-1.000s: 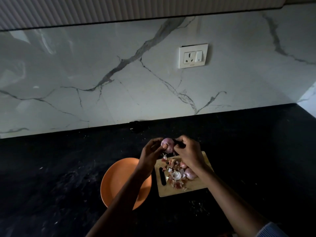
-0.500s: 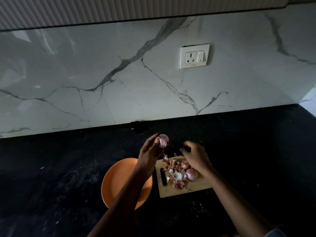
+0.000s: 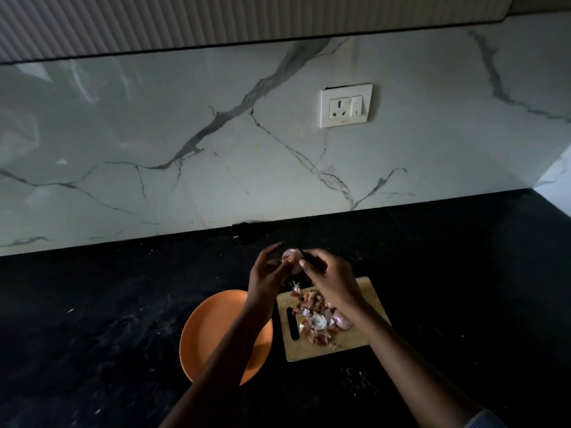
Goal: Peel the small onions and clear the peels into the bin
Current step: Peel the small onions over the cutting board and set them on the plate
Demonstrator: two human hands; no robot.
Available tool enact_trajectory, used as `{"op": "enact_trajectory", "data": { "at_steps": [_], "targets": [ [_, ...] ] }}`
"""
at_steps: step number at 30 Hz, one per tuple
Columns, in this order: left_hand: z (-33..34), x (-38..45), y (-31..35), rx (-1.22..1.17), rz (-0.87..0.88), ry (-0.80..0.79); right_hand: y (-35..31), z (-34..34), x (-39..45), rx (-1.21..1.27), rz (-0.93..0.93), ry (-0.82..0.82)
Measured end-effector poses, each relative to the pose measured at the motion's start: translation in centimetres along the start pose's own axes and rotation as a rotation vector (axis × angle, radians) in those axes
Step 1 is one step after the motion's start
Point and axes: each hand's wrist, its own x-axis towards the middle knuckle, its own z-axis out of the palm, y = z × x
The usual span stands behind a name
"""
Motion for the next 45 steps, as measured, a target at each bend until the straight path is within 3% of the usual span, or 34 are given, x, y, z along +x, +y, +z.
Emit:
{"op": "enact_trajectory", "data": {
  "at_steps": [30, 38, 45],
  "targets": [
    [0.5, -0.2, -1.4, 0.078, 0.005, 0.062, 0.6, 0.4, -0.7, 0.020, 0.064, 0.063],
    [1.0, -0.6, -0.7, 0.051, 0.017, 0.000, 0.1, 0.7, -1.1, -0.079, -0.031, 0.192],
    [0.0, -0.8, -0.5, -0.018, 0.016, -0.073, -0.3, 0.2, -0.9, 0.026, 0.104, 0.215]
  ]
}}
